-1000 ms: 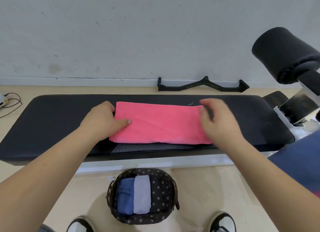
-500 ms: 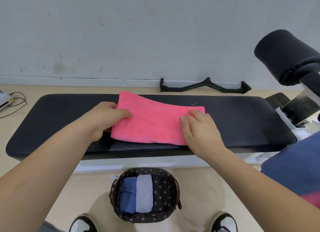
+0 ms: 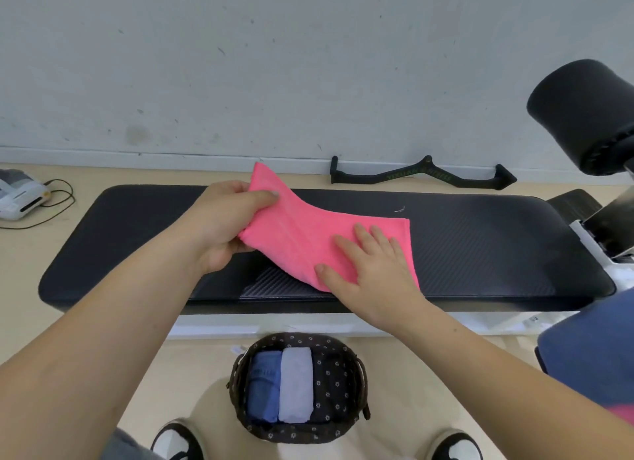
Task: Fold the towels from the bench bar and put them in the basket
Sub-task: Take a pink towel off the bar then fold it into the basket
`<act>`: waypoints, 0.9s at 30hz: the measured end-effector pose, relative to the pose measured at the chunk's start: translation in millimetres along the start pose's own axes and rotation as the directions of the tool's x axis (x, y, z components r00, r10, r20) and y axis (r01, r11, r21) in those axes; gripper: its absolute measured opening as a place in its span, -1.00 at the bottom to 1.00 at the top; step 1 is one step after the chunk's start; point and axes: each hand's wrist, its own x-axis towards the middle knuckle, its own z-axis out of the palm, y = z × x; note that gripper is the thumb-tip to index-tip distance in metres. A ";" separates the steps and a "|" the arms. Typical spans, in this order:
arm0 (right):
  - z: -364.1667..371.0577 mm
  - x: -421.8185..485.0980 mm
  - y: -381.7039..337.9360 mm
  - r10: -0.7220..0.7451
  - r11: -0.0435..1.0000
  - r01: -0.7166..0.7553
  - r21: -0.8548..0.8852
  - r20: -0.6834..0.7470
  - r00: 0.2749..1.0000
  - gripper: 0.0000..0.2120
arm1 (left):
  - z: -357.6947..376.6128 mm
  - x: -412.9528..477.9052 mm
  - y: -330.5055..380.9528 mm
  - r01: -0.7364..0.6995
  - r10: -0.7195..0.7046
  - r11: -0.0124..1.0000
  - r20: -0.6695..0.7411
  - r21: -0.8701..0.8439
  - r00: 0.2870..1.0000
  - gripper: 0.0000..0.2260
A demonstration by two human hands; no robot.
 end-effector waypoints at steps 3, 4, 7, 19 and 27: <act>-20.2 -0.1 17.9 0.034 0.994 -0.006 0.109 -0.257 0.966 -0.52 | 19.5 -10.3 7.9 -0.089 0.086 0.994 0.043 0.069 0.995 -0.91; -28.4 -1.3 26.2 0.080 0.989 -0.038 0.145 -0.298 0.951 -0.64 | 28.2 -14.0 10.8 -0.114 0.108 0.990 0.071 0.088 0.992 -0.89; -43.7 -6.6 52.6 0.252 0.914 -0.145 0.378 -0.249 0.935 -0.81 | 61.7 -22.8 12.3 -0.146 0.119 0.977 0.170 0.158 0.978 -0.91; -32.0 -2.7 84.8 0.314 0.822 -0.230 0.521 -0.077 0.946 -0.63 | 154.4 -11.1 -32.5 -0.323 0.136 0.799 0.372 0.506 0.918 -0.85; -33.5 4.1 87.4 0.358 0.787 -0.282 0.549 -0.035 0.933 -0.45 | 161.1 -11.5 -36.1 -0.453 0.254 0.701 0.400 0.552 0.881 -0.86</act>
